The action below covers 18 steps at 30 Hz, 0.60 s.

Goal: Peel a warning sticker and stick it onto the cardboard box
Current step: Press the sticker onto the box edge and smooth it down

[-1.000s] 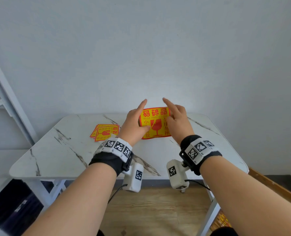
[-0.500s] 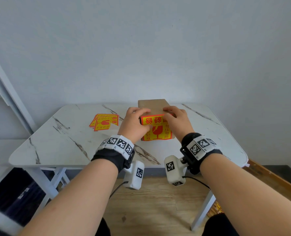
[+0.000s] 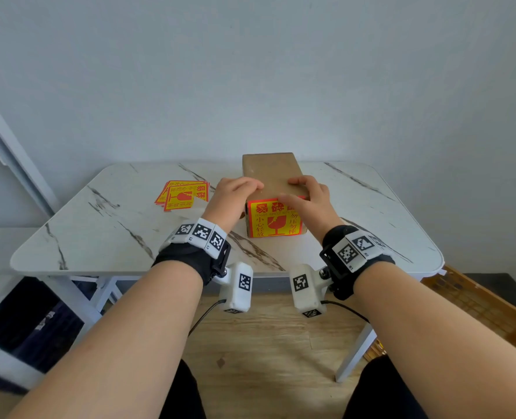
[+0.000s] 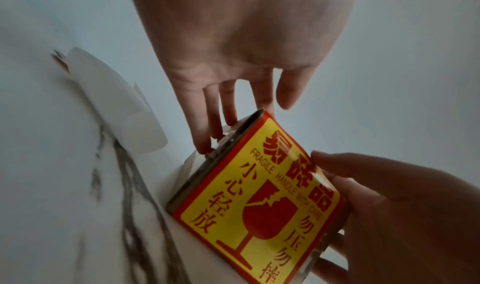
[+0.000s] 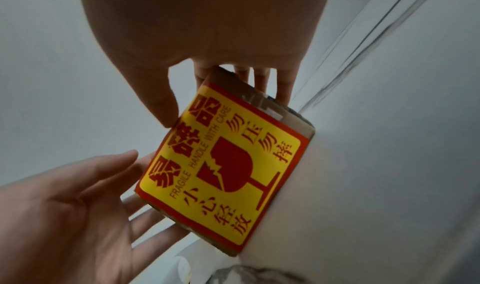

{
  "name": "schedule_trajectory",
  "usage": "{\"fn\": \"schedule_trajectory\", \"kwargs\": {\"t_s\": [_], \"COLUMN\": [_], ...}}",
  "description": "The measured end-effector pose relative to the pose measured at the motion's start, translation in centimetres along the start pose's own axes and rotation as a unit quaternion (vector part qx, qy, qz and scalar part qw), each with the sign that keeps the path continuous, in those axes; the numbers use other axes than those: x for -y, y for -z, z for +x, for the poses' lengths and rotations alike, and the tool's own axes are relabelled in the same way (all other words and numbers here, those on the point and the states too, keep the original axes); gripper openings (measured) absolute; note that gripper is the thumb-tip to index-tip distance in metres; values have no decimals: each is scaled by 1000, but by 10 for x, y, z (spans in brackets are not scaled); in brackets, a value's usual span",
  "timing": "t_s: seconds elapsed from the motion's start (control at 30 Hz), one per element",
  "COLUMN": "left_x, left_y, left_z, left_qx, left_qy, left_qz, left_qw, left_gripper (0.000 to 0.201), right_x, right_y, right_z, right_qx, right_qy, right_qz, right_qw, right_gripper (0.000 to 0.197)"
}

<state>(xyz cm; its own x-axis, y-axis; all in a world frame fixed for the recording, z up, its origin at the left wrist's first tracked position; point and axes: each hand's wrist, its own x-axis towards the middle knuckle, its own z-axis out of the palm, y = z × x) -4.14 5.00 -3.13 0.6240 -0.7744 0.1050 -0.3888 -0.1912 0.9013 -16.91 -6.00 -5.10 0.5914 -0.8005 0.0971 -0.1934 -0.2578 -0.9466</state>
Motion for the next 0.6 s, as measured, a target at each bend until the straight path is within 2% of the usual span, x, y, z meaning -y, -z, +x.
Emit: {"fn": "schedule_trajectory", "kwargs": {"t_s": [0.07,0.17,0.27,0.43,0.6], "left_x": [1,2,3,-1,-2], "left_y": [-1,-4,-6,-11,-12], "left_z": [-1,-1,-1,-4,0], "left_qx": [-2,-7,-19,-52,-41], "left_qy": [0,-10,-12,-18,11], "left_qz": [12,48,68,70,41], "left_qw": [1000,999,997,996,998], "left_gripper": [27,26,28,31,27], "right_x": [-3,-2,-2,-4,-6], "right_y": [-1,-2,-3,-3,-2], "right_z": [0,3,7,11,10], "right_qx": [-4,-6,-10,-21,-19], "right_qy": [15,-4,-21,-8,2], "right_qz": [-11,12,41,58,49], "right_qw": [1000,1000,999,998,999], "right_gripper": [43,43,37,25,20]}}
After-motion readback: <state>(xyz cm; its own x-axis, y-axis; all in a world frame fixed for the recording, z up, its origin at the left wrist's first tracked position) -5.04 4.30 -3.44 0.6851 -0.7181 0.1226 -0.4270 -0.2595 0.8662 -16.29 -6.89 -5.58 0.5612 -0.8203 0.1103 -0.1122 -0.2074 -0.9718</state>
